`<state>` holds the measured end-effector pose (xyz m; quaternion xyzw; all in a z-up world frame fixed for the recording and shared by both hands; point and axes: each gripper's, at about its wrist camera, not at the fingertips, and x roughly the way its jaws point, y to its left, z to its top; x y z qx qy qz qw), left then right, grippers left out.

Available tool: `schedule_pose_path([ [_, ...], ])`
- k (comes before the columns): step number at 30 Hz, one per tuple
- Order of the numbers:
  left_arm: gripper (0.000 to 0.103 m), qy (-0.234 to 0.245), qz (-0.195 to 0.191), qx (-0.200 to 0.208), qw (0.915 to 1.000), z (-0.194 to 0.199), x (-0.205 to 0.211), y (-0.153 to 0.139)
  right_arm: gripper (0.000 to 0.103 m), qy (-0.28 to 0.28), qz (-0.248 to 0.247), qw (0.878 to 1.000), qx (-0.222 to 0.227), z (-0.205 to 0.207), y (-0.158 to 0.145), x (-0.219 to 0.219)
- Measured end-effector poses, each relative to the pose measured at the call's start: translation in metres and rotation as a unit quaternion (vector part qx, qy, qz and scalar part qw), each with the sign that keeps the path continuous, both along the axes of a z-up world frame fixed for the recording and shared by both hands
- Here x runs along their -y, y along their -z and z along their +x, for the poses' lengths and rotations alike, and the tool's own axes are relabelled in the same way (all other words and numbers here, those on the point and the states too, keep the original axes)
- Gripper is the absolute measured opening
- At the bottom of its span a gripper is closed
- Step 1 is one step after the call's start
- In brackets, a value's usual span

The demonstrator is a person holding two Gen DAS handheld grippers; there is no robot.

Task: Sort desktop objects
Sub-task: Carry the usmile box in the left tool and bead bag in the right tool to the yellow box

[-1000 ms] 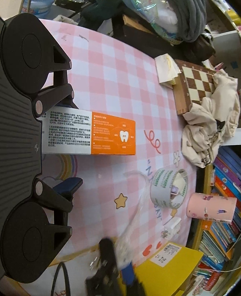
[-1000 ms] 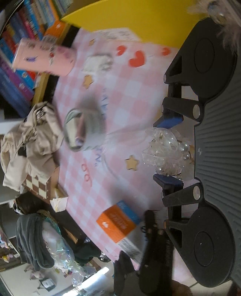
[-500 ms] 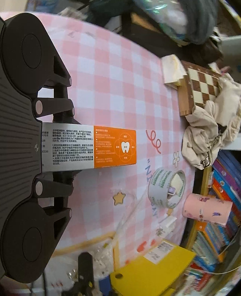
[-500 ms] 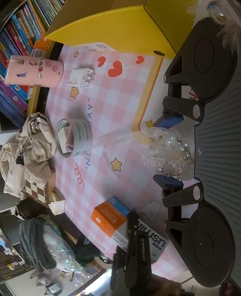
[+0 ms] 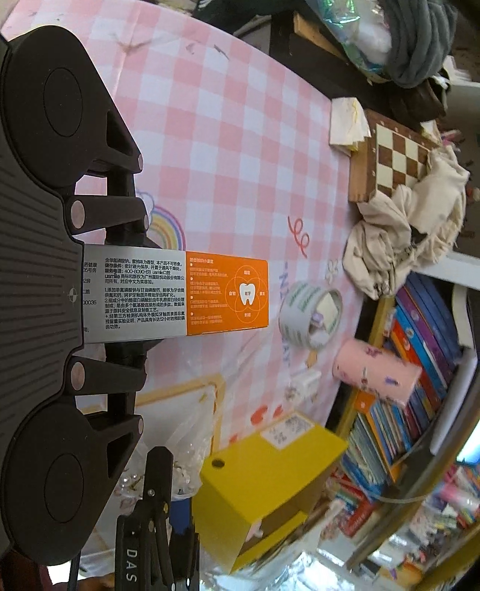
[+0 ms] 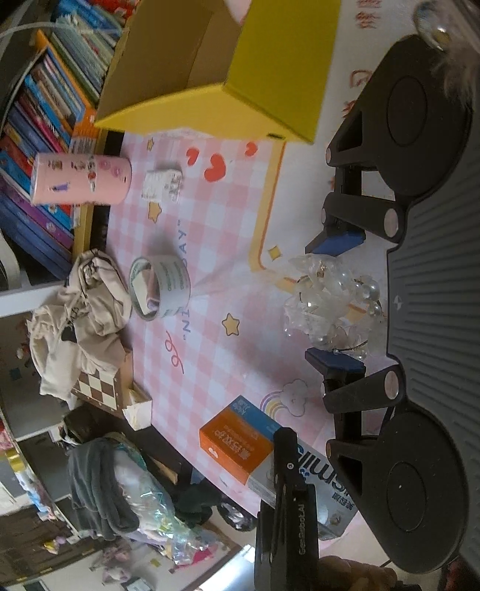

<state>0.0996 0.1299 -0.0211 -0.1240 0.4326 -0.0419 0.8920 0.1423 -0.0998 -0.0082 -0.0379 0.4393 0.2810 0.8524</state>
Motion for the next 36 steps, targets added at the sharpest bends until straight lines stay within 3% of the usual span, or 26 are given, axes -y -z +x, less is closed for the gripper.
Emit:
schedule_pose_path([
  [15,0.038,0.095,-0.02,0.037,0.9946,-0.023,0.036,-0.011,0.051,0.105,-0.01,0.994,0.031,-0.068,-0.018,0.044],
  [27,0.038,0.19,-0.022,0.054,0.9802,-0.024,0.086,-0.018,0.051,0.205,0.001,0.978,0.039,-0.1,-0.022,0.096],
  [36,0.038,0.235,-0.021,0.061,0.9698,-0.014,0.13,-0.022,0.051,0.231,-0.001,0.972,0.04,-0.096,-0.022,0.131],
])
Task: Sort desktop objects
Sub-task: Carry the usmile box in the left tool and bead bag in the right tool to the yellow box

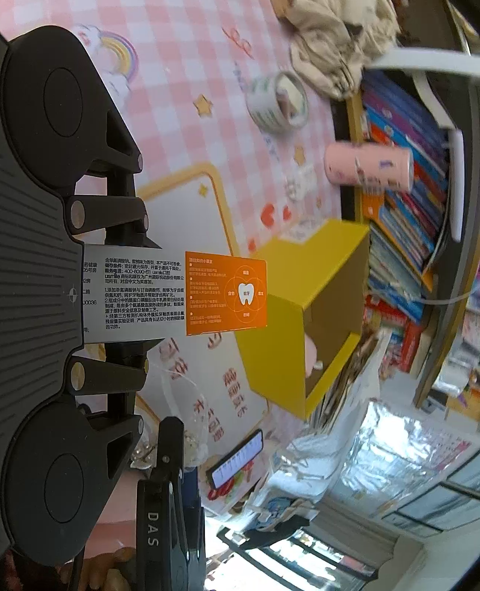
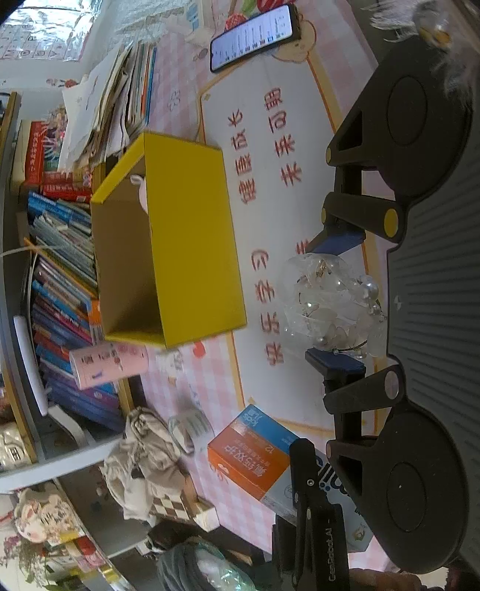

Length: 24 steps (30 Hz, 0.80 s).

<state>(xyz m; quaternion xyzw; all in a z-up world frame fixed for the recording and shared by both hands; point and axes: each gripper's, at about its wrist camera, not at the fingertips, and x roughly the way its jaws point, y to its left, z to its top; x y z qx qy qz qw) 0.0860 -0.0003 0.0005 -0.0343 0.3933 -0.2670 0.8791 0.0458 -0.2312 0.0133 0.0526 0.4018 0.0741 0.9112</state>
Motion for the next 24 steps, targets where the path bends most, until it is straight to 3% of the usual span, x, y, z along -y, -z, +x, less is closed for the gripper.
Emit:
schedule_pose_path([
  [10,0.038,0.009,-0.002,0.015,0.9998,0.019,0.052,-0.014,0.051,-0.016,-0.001,1.0,0.007,0.031,-0.009,0.049],
  [24,0.038,-0.034,0.003,0.05,0.9981,0.049,0.107,-0.042,0.052,-0.096,0.012,0.995,0.022,0.096,-0.021,0.095],
])
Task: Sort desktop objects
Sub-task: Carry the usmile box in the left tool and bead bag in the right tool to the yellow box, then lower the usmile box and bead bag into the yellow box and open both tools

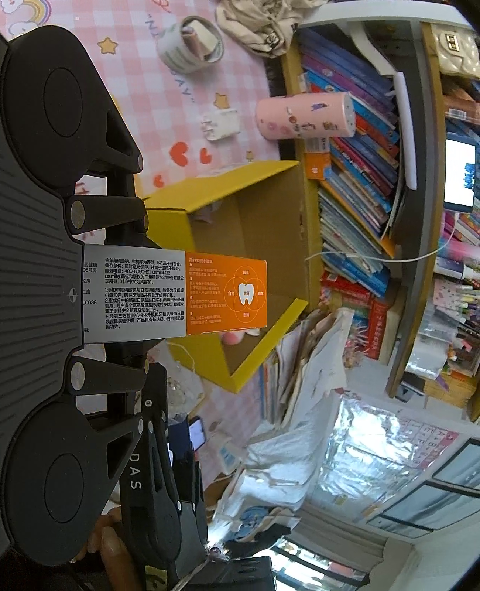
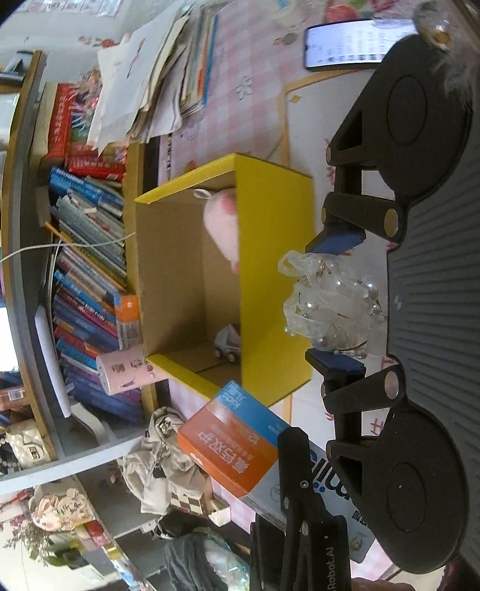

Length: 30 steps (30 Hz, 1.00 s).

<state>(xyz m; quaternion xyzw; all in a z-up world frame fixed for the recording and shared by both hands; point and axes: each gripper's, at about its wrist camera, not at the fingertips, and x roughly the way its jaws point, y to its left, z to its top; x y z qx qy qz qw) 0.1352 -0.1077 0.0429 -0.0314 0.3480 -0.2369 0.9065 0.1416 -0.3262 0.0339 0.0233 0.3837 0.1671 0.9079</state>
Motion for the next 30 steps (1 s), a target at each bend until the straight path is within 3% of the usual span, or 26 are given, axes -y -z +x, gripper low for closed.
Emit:
schedule_pose_path([
  [16,0.038,-0.041,0.021,0.027,0.9986,0.057,0.037,-0.022,0.052,-0.071,0.024,0.994,0.081,0.089,-0.035,0.02],
  [20,0.038,-0.059,0.03,0.045,0.9968,0.078,0.037,-0.033,0.051,-0.076,0.028,0.989,0.126,0.124,-0.056,0.016],
  [23,0.038,-0.078,0.028,0.068,0.9942,0.093,0.033,-0.046,0.051,-0.071,0.048,0.977,0.194,0.144,-0.09,0.016],
  [27,0.038,-0.094,0.024,0.077,0.9923,0.112,0.031,-0.051,0.052,-0.074,0.066,0.965,0.244,0.16,-0.113,0.016],
  [28,0.038,-0.096,0.023,0.071,0.9926,0.116,0.031,-0.047,0.052,-0.075,0.068,0.963,0.251,0.165,-0.117,0.015],
  [30,0.038,-0.097,0.024,0.054,0.9936,0.125,0.033,-0.037,0.052,-0.085,0.054,0.971,0.215,0.178,-0.1,0.01],
])
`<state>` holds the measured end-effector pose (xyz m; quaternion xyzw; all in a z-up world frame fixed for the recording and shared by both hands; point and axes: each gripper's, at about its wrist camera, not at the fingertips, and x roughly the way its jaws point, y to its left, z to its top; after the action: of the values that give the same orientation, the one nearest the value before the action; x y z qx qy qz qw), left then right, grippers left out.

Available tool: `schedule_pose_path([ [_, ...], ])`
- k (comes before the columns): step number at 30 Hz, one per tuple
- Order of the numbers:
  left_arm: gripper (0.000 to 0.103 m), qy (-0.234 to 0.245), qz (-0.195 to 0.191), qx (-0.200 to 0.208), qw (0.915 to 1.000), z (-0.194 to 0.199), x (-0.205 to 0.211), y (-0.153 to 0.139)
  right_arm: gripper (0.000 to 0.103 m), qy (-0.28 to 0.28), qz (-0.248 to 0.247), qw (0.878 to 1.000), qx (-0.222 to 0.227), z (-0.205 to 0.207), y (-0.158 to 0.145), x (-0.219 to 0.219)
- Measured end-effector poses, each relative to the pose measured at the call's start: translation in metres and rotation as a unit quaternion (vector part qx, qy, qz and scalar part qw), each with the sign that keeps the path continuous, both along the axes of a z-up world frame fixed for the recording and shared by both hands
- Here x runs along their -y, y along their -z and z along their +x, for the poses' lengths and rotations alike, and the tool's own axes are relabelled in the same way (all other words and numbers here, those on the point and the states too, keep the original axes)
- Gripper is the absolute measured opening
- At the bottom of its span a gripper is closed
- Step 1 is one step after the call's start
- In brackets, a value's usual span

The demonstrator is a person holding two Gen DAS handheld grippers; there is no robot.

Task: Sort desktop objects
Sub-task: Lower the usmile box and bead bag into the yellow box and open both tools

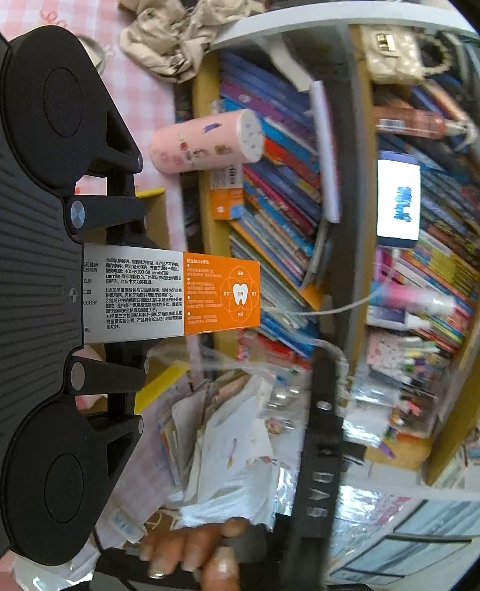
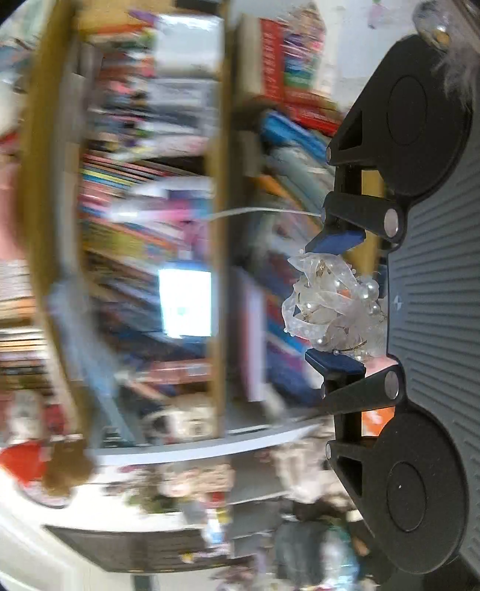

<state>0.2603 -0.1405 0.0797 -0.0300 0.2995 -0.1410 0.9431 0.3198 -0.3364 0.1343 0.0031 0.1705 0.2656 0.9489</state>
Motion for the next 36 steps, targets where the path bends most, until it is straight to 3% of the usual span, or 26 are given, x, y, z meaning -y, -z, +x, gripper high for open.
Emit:
schedule_pose_path([
  [3,0.038,0.001,0.007,-0.03,0.9995,0.012,0.004,0.019,0.052,-0.012,-0.034,0.995,-0.093,0.022,0.047,-0.007],
  [8,0.038,0.016,0.037,-0.075,0.9964,0.024,0.012,0.05,0.052,-0.028,-0.111,0.979,-0.167,0.032,0.107,-0.017],
  [14,0.038,0.031,0.052,-0.103,0.9929,0.033,0.017,0.065,0.055,-0.063,-0.162,0.962,-0.212,0.041,0.129,-0.024],
  [17,0.038,0.033,0.054,-0.105,0.9925,0.037,0.017,0.066,0.057,-0.07,-0.164,0.954,-0.24,0.045,0.136,-0.023],
  [22,0.038,0.022,0.042,-0.118,0.9918,0.045,0.014,0.07,0.059,-0.082,-0.178,0.944,-0.266,0.048,0.147,-0.03],
  [29,0.04,-0.001,0.035,-0.119,0.9924,0.043,0.01,0.068,0.068,-0.073,-0.175,0.947,-0.259,0.044,0.143,-0.027],
  [36,0.06,-0.01,0.024,-0.083,0.9962,0.03,0.007,0.051,0.078,-0.059,-0.154,0.955,-0.246,0.036,0.128,-0.02],
])
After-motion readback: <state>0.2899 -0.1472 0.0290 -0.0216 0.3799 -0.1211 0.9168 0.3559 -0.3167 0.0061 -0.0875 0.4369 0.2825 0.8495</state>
